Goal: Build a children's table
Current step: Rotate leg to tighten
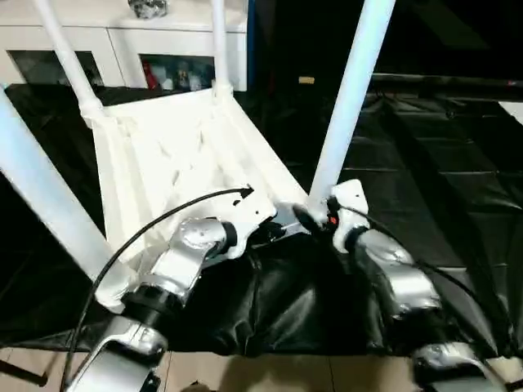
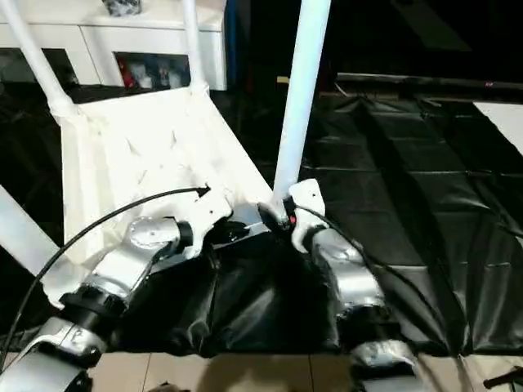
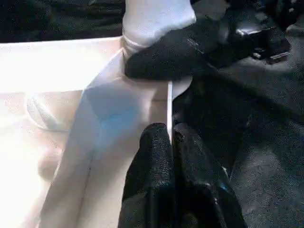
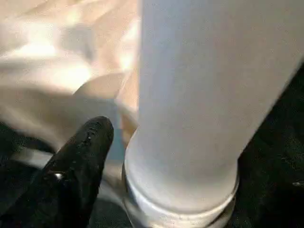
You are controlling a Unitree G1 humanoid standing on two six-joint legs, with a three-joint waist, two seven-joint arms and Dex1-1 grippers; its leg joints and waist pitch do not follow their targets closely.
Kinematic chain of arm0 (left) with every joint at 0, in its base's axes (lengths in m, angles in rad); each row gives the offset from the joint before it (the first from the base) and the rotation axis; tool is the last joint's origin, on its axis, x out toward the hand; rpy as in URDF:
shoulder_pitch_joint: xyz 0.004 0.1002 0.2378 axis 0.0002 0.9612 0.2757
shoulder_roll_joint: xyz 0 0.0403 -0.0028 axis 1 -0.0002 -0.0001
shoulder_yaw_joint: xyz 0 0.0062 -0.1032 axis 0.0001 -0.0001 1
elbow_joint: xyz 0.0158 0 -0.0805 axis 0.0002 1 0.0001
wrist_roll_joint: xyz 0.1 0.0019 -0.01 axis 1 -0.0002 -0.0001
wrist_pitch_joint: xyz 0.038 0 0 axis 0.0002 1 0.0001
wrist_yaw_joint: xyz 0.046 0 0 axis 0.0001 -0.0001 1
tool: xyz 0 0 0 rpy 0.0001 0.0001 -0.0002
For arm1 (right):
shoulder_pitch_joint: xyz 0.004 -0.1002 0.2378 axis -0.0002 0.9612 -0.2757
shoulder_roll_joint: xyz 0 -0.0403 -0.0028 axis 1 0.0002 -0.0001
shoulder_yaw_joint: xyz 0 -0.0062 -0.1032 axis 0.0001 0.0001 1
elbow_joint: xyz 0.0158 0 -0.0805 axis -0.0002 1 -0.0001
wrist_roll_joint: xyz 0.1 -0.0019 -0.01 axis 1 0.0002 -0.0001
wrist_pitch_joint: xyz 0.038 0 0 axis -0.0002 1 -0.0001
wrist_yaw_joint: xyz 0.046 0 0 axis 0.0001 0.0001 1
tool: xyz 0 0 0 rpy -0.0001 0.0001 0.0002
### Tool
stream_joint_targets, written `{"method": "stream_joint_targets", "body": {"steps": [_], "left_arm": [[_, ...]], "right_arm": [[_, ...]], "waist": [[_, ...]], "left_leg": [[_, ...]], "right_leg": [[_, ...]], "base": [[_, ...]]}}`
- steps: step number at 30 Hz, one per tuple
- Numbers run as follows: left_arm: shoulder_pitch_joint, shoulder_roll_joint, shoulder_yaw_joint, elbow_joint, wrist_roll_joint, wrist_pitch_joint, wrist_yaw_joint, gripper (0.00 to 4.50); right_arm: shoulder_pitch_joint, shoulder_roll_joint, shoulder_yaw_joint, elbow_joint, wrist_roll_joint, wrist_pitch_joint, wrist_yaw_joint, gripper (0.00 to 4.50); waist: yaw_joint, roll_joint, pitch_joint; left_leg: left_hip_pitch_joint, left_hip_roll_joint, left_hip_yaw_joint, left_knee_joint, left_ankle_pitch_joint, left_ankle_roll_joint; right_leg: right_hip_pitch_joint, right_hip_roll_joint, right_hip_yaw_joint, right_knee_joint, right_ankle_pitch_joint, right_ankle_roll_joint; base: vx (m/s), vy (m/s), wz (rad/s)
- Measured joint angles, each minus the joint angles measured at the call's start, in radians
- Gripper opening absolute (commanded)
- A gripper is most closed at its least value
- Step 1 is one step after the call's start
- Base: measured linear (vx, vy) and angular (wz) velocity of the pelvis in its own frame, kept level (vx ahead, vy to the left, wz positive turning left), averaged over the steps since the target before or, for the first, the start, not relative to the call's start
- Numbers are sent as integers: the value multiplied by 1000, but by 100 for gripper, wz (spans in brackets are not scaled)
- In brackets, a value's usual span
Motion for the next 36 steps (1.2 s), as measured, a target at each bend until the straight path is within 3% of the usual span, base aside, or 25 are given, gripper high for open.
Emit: {"method": "stream_joint_targets", "body": {"steps": [10, 15, 20, 26, 36], "left_arm": [[12, 69, -21, -8, -50, -51, -194, 0], [12, 121, -34, -8, -74, -81, -301, 0], [8, 159, -41, 6, -90, -119, -385, 0], [-2, 184, -51, 21, -93, -137, -430, 0], [-2, 155, -49, 45, -80, -156, -374, 0]], "right_arm": [[68, -163, 54, -103, 27, -33, 324, 382], [91, -225, 86, -143, 56, -32, 464, 382], [99, -233, 101, -165, 65, -25, 533, 366], [103, -234, 110, -168, 81, -23, 561, 308], [121, -205, 87, -172, 85, 4, 512, 274]], "waist": [[24, 1, 0], [26, 1, 0], [26, 1, 0], [31, 1, 0], [39, 0, 0]], "left_leg": [[0, 1, 0, 0, 0, 0], [1, 1, 0, 0, 0, 0], [0, 1, 0, 0, 0, 0], [0, 1, 0, 0, 0, 0], [2, 1, 0, 1, 0, 0]], "right_leg": [[1, 0, -1, 0, -1, -1], [1, 0, -1, 0, -1, -1], [1, 0, -1, 0, -1, -1], [1, 0, -1, 0, -1, -1], [4, 0, -1, 1, 0, -3]], "base": [[0, 0, 0], [0, 0, 0], [0, 0, 0], [0, 0, 0], [0, 0, 0]]}}
